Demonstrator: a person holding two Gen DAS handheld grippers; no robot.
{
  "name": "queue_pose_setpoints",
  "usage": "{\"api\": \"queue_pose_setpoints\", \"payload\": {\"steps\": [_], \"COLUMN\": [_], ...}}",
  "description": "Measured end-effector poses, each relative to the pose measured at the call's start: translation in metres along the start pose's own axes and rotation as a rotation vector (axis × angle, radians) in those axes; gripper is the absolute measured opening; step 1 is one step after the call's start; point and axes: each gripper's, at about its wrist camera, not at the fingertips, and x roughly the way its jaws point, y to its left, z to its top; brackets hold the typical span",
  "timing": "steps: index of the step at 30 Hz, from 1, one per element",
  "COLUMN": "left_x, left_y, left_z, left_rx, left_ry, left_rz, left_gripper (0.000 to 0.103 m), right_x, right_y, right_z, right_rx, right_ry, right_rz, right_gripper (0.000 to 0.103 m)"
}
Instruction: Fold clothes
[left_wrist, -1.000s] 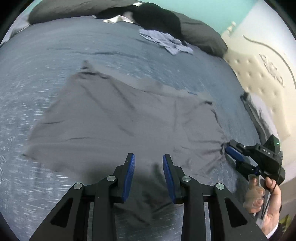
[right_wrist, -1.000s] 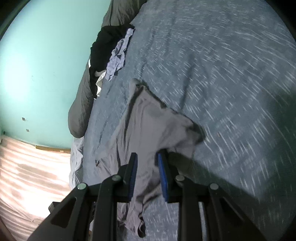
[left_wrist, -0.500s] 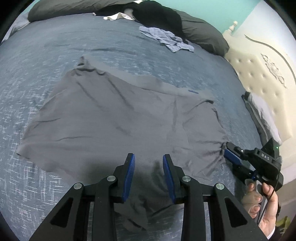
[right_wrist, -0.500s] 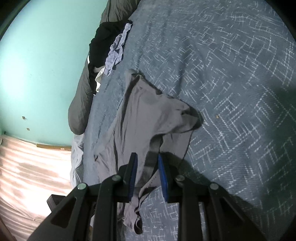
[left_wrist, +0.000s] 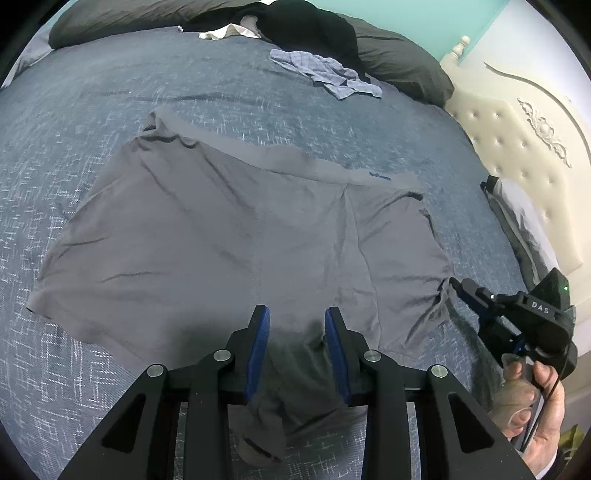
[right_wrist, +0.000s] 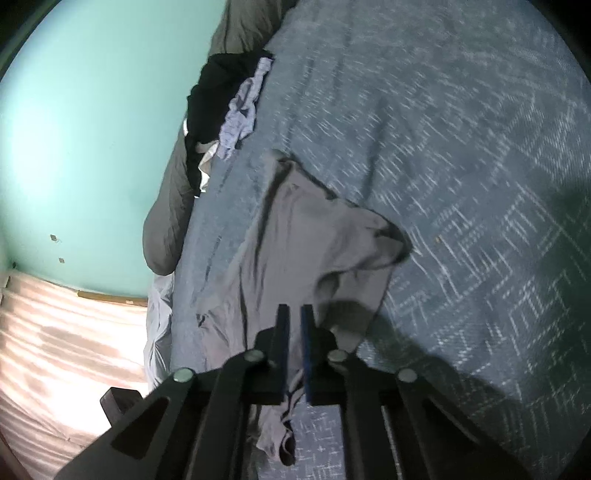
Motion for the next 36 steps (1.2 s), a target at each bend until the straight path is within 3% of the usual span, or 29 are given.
{"api": "queue_pose_setpoints", "payload": {"steps": [4, 7, 9, 11, 18, 21, 24, 36], "left_x": [-0.001, -0.003, -0.004, -0.004, -0.007, -0.008, -0.008, -0.007], "left_y": [0.001, 0.003, 0.005, 0.006, 0.013, 0.015, 0.016, 0.016], "left_z": [0.001, 0.002, 0.003, 0.003, 0.002, 0.003, 0.003, 0.002], "left_rx": [-0.002, -0.007, -0.01, -0.013, -0.018, -0.02, -0.023, -0.025], "left_ry": [-0.002, -0.01, -0.011, -0.012, -0.011, -0.013, -0.015, -0.008], "left_rz": [0.0, 0.001, 0.003, 0.004, 0.005, 0.004, 0.004, 0.005], "left_gripper": [0.034, 0.034, 0.034, 0.034, 0.034, 0.034, 0.034, 0.034], "right_x": [0.002, 0.003, 0.004, 0.006, 0.016, 0.016, 0.014, 0.006], "right_y": [0.001, -0.006, -0.008, -0.007, -0.004, -0.003, -0.002, 0.004], "right_z": [-0.001, -0.003, -0.003, -0.003, -0.003, -0.003, -0.003, -0.004], "right_rx": [0.002, 0.037, 0.05, 0.045, 0.021, 0.005, -0.012, -0.042], "right_ry": [0.015, 0.017, 0.018, 0.024, 0.032, 0.023, 0.015, -0.002], "right_rz": [-0.009, -0.04, -0.034, -0.03, -0.034, -0.045, -0.057, -0.054], "right_gripper": [0.004, 0.012, 0.037, 0.037, 0.035, 0.02, 0.012, 0.004]}}
